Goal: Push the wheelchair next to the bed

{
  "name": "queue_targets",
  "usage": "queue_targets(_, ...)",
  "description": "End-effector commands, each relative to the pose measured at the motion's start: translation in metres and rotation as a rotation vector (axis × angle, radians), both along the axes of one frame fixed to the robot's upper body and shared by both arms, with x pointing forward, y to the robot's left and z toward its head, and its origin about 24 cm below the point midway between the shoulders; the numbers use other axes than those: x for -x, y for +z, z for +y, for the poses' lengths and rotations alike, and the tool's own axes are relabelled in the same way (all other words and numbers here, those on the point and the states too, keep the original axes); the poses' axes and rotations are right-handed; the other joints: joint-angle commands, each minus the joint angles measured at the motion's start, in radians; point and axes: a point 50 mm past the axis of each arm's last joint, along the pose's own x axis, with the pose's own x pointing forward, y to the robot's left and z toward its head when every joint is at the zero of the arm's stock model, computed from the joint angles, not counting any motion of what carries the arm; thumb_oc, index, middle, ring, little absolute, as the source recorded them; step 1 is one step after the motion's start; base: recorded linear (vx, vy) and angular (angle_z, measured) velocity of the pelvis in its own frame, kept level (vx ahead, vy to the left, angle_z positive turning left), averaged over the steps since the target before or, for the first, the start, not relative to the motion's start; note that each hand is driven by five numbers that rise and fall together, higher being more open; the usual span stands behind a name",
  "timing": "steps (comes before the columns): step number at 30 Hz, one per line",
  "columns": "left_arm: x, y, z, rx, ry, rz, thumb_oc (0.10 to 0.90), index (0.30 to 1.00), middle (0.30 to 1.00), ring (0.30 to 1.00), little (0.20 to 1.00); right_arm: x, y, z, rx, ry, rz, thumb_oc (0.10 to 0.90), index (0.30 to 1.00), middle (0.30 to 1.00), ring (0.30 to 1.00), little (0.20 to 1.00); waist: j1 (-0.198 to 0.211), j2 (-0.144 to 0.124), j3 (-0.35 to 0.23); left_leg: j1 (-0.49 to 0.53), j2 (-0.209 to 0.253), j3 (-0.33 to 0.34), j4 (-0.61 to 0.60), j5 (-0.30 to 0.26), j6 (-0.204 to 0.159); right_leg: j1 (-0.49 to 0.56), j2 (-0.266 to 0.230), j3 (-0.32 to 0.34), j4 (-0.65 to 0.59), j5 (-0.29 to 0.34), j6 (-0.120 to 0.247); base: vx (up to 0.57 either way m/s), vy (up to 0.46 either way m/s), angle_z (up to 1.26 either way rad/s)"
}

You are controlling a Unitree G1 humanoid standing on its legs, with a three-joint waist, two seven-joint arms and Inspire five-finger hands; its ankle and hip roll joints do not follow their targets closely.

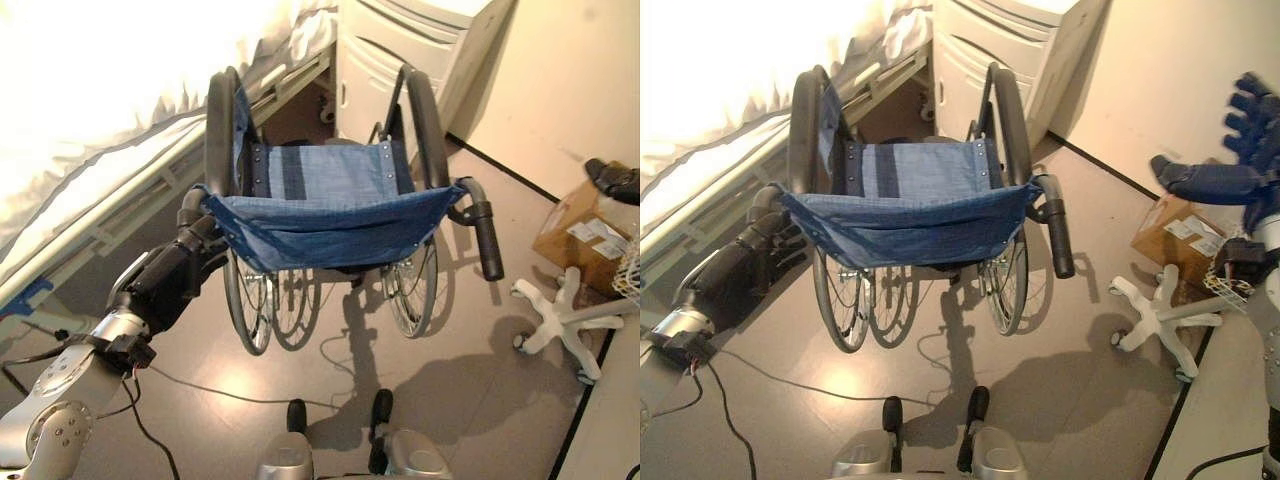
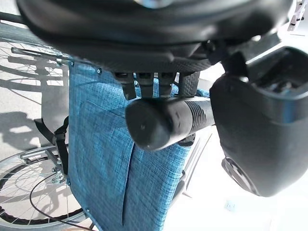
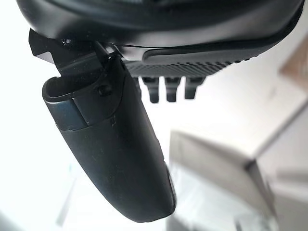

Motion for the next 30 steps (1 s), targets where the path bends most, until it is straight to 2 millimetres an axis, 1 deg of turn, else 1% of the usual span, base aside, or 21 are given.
queue_targets(1,0.021,0.109,0.075,-0.116,0.414,-0.573,0.800,0.900,0.900,0.900,0.900,0.006,0.000,-0.016,0.047,-0.094,-0.036,0.800,0.900,0.900,0.900,0.900,0.013,0.004,-0.256,0.021,-0.018,0.047,0.004,-0.035,-0.030,-0.008,-0.064,-0.014,0.003,0.011,0.092,-0.01,0.021,-0.13)
queue_targets(3,0.024,0.104,0.077,-0.098,0.432,-0.565,0.800,0.900,0.900,0.900,0.900,0.009,-0.006,-0.019,0.021,-0.111,-0.034,0.800,0.900,0.900,0.900,0.900,0.012,0.005,-0.255,0.019,-0.018,0.048,0.005,-0.034,-0.030,-0.008,-0.065,-0.015,0.004,0.011,0.092,0.00,0.017,-0.07)
queue_targets(6,0.033,0.084,0.083,-0.044,0.478,-0.516,0.800,0.900,0.900,0.900,0.900,0.019,-0.027,-0.030,-0.065,-0.175,-0.006,0.800,0.900,0.900,0.900,0.900,0.009,0.006,-0.253,0.018,-0.018,0.049,0.004,-0.033,-0.031,-0.007,-0.064,-0.015,0.003,0.008,0.090,0.00,0.006,-0.01)
queue_targets(8,0.047,0.064,0.094,-0.088,0.577,-0.441,0.800,0.900,0.900,0.900,0.900,0.033,-0.058,-0.044,-0.137,-0.265,0.064,0.800,0.900,0.900,0.900,0.900,0.006,0.007,-0.251,0.016,-0.020,0.051,0.004,-0.034,-0.030,-0.007,-0.066,-0.016,0.003,0.007,0.093,0.00,0.000,0.00)
queue_targets(10,0.055,0.054,0.100,-0.076,0.631,-0.399,0.800,0.900,0.900,0.900,0.900,0.043,-0.081,-0.051,-0.209,-0.309,0.141,0.800,0.900,0.900,0.900,0.900,0.006,0.007,-0.251,0.014,-0.021,0.049,0.003,-0.033,-0.029,-0.008,-0.067,-0.016,0.003,0.007,0.095,0.00,0.000,0.00)
queue_targets(11,0.057,0.053,0.102,-0.068,0.638,-0.393,0.800,0.900,0.900,0.900,0.900,0.045,-0.085,-0.052,-0.219,-0.312,0.153,0.800,0.900,0.900,0.900,0.900,0.006,0.007,-0.252,0.014,-0.021,0.050,0.003,-0.032,-0.029,-0.008,-0.068,-0.016,0.003,0.007,0.095,0.00,0.000,0.00)
queue_targets(12,0.063,0.045,0.105,-0.051,0.670,-0.373,0.800,0.900,0.900,0.900,0.900,0.050,-0.100,-0.054,-0.265,-0.322,0.195,0.800,0.900,0.900,0.900,0.900,0.005,0.008,-0.252,0.013,-0.021,0.052,0.003,-0.031,-0.029,-0.008,-0.068,-0.018,0.002,0.006,0.094,0.01,0.031,-0.09)
queue_targets(13,0.074,0.026,0.110,-0.028,0.726,-0.323,0.800,0.900,0.900,0.900,0.900,0.060,-0.133,-0.057,-0.341,-0.360,0.262,0.800,0.900,0.900,0.900,0.900,0.007,0.010,-0.251,0.012,-0.023,0.052,0.002,-0.030,-0.027,-0.007,-0.068,-0.018,0.002,0.006,0.094,0.01,0.031,-0.14)
queue_targets(14,0.075,0.024,0.111,-0.022,0.734,-0.314,0.800,0.900,0.900,0.900,0.900,0.062,-0.137,-0.057,-0.349,-0.366,0.274,0.800,0.900,0.900,0.900,0.900,0.007,0.010,-0.252,0.012,-0.023,0.051,0.002,-0.030,-0.027,-0.006,-0.069,-0.018,0.001,0.006,0.094,0.01,0.029,-0.15)
queue_targets(15,0.078,0.009,0.111,0.020,0.760,-0.273,0.800,0.900,0.900,0.900,0.900,0.068,-0.164,-0.056,-0.424,-0.397,0.337,0.800,0.900,0.900,0.900,0.900,0.010,0.010,-0.250,0.009,-0.026,0.046,0.003,-0.029,-0.027,-0.006,-0.071,-0.021,0.002,0.006,0.095,0.01,0.018,-0.09)
queue_targets(16,0.080,-0.004,0.112,0.030,0.785,-0.225,0.800,0.900,0.900,0.900,0.900,0.073,-0.189,-0.054,-0.503,-0.426,0.402,0.800,0.900,0.900,0.900,0.900,0.014,0.012,-0.249,0.008,-0.027,0.042,0.002,-0.029,-0.027,-0.005,-0.073,-0.024,0.002,0.007,0.096,0.01,0.020,-0.04)
queue_targets(17,0.080,-0.012,0.113,0.031,0.800,-0.191,0.800,0.900,0.900,0.900,0.900,0.076,-0.205,-0.053,-0.540,-0.446,0.444,0.800,0.900,0.900,0.900,0.900,0.016,0.012,-0.247,0.007,-0.028,0.039,0.002,-0.029,-0.027,-0.004,-0.074,-0.027,0.001,0.007,0.096,0.00,0.000,0.00)
queue_targets(18,0.080,-0.016,0.113,0.031,0.806,-0.173,0.800,0.900,0.900,0.900,0.900,0.077,-0.212,-0.052,-0.560,-0.460,0.471,0.800,0.900,0.900,0.900,0.900,0.017,0.012,-0.247,0.007,-0.029,0.038,0.002,-0.029,-0.027,-0.003,-0.075,-0.028,0.001,0.007,0.096,0.00,0.000,0.00)
queue_targets(19,0.080,-0.025,0.113,0.038,0.812,-0.137,0.800,0.900,0.900,0.900,0.900,0.081,-0.228,-0.050,-0.589,-0.492,0.523,0.800,0.900,0.900,0.900,0.900,0.020,0.013,-0.246,0.006,-0.029,0.035,0.002,-0.028,-0.027,-0.002,-0.076,-0.031,0.001,0.007,0.096,0.01,0.025,0.05)
queue_targets(20,0.077,-0.041,0.112,0.023,0.826,-0.059,0.800,0.900,0.900,0.900,0.900,0.090,-0.258,-0.046,-0.668,-0.529,0.625,0.800,0.900,0.900,0.900,0.900,0.026,0.017,-0.243,0.004,-0.030,0.030,0.002,-0.027,-0.027,0.001,-0.078,-0.037,0.000,0.007,0.095,0.01,0.030,0.12)
queue_targets(22,0.076,-0.050,0.111,-0.018,0.832,0.006,0.800,0.900,0.900,0.900,0.900,0.094,-0.276,-0.039,-0.725,-0.551,0.696,0.800,0.900,0.900,0.900,0.900,0.032,0.019,-0.243,0.002,-0.031,0.024,0.003,-0.026,-0.027,0.003,-0.080,-0.042,0.000,0.007,0.095,0.02,0.025,0.23)
queue_targets(23,0.076,-0.063,0.109,-0.032,0.818,0.062,0.800,0.900,0.900,0.900,0.900,0.101,-0.299,-0.027,-0.769,-0.572,0.793,0.800,0.900,0.900,0.900,0.900,0.042,0.022,-0.241,-0.001,-0.032,0.018,0.003,-0.024,-0.028,0.007,-0.082,-0.049,0.000,0.007,0.094,0.02,0.019,0.30)
queue_targets(26,0.076,-0.075,0.106,-0.055,0.807,0.118,0.800,0.900,0.900,0.900,0.900,0.108,-0.319,-0.013,-0.826,-0.590,0.875,0.800,0.900,0.900,0.900,0.900,0.051,0.025,-0.240,-0.005,-0.032,0.010,0.004,-0.023,-0.028,0.010,-0.085,-0.056,0.000,0.007,0.094,0.02,0.013,0.31)
queue_targets(27,0.078,-0.083,0.106,-0.083,0.805,0.161,0.800,0.900,0.900,0.900,0.900,0.117,-0.337,0.001,-0.862,-0.595,0.968,0.800,0.900,0.900,0.900,0.900,0.058,0.029,-0.240,-0.008,-0.032,0.005,0.004,-0.022,-0.028,0.011,-0.087,-0.064,0.000,0.007,0.094,0.02,0.015,0.37)
queue_targets(28,0.079,-0.085,0.105,-0.087,0.803,0.170,0.800,0.900,0.900,0.900,0.900,0.118,-0.339,0.003,-0.874,-0.597,0.981,0.800,0.900,0.900,0.900,0.900,0.059,0.029,-0.240,-0.009,-0.032,0.004,0.004,-0.021,-0.028,0.011,-0.087,-0.065,0.000,0.007,0.094,0.02,0.021,0.27)
queue_targets(30,0.082,-0.095,0.104,-0.100,0.799,0.210,0.800,0.900,0.900,0.900,0.900,0.130,-0.357,0.017,-0.907,-0.603,1.063,0.800,0.900,0.900,0.900,0.900,0.067,0.033,-0.240,-0.011,-0.033,-0.002,0.004,-0.021,-0.027,0.012,-0.087,-0.071,0.000,0.006,0.092,0.02,0.020,0.13)
